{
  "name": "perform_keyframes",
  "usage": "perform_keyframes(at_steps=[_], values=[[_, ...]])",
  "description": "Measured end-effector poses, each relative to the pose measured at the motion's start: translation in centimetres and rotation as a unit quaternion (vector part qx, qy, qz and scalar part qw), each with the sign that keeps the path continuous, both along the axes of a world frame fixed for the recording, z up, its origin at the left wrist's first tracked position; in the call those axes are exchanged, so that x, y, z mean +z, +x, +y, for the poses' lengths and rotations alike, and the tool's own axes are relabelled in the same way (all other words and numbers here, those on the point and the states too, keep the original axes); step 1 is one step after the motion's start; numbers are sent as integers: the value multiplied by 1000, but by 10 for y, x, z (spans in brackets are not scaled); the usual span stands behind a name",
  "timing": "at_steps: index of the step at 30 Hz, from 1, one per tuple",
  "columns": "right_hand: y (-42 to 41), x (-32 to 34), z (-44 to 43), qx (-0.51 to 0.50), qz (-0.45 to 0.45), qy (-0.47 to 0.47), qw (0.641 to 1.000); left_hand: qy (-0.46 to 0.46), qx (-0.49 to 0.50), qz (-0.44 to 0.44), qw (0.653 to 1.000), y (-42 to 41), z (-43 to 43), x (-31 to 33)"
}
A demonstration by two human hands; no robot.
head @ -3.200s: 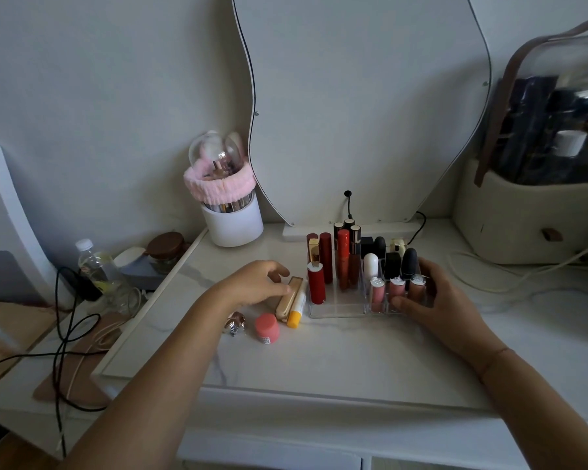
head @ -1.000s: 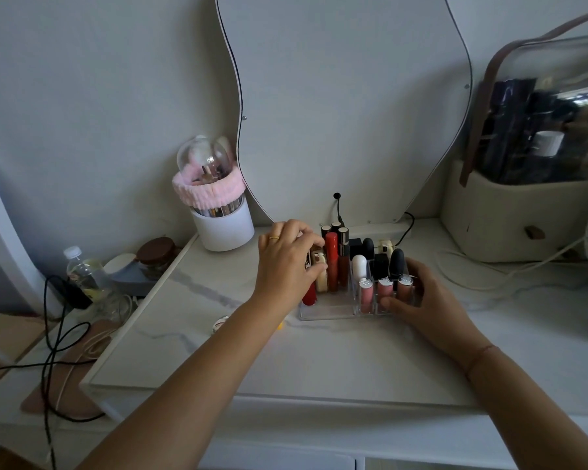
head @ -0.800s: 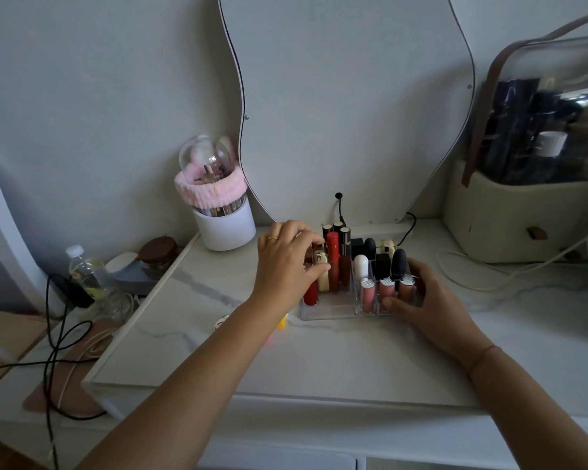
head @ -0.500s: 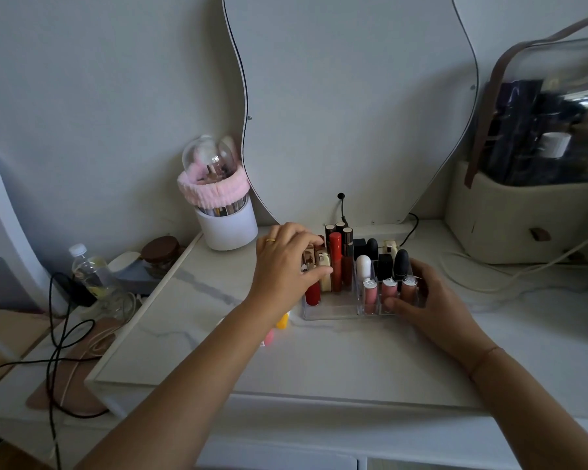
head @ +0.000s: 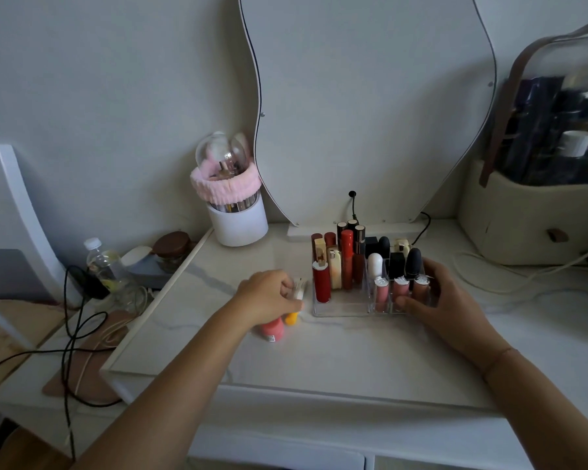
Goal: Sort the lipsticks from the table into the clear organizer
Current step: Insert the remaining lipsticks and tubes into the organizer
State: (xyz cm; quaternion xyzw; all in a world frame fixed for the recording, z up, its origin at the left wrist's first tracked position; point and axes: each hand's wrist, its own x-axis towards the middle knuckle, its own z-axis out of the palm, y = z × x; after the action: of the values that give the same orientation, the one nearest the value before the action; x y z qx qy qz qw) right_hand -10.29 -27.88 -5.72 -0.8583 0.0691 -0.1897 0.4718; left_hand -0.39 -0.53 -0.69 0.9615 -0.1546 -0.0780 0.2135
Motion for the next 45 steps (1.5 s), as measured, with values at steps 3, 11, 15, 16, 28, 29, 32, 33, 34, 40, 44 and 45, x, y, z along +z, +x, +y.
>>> perform_keyframes(at_steps=[3,11,15,16,28,29,32,33,34,40,44,45], values=[[0,-1,-1,6,-2,11,1000,24,10,4,1000,12,-10,-2],[0,0,0,4,2,12,1000,-90,74,-89,989,24,-8,8],[1,-1,0,6,0,19,1000,-300,91,-196,929,7,1,23],[0,-1,0,7,-1,20,1000,-332,74,-204,918,0,-2,27],[0,0,0,5,-3,13,1000,-351,-35,-193,916,-30,-77,38],[0,0,0,4,-1,12,1000,-342,-34,-195,919,-29,-79,37],[-1,1,1,2,0,7,1000,-326,-40,-207,921,-26,-81,35],[0,1,1,4,-1,10,1000,-319,-47,-217,921,-25,-81,34],[0,1,0,5,-4,15,1000,-309,-54,-230,921,-24,-81,32],[0,0,1,10,-12,17,1000,-297,-48,-263,917,-23,-85,28],[1,-1,0,13,-18,25,999,-300,-30,-241,923,-24,-87,25],[1,-1,0,13,-17,27,999,-299,-28,-241,923,-23,-87,25]])
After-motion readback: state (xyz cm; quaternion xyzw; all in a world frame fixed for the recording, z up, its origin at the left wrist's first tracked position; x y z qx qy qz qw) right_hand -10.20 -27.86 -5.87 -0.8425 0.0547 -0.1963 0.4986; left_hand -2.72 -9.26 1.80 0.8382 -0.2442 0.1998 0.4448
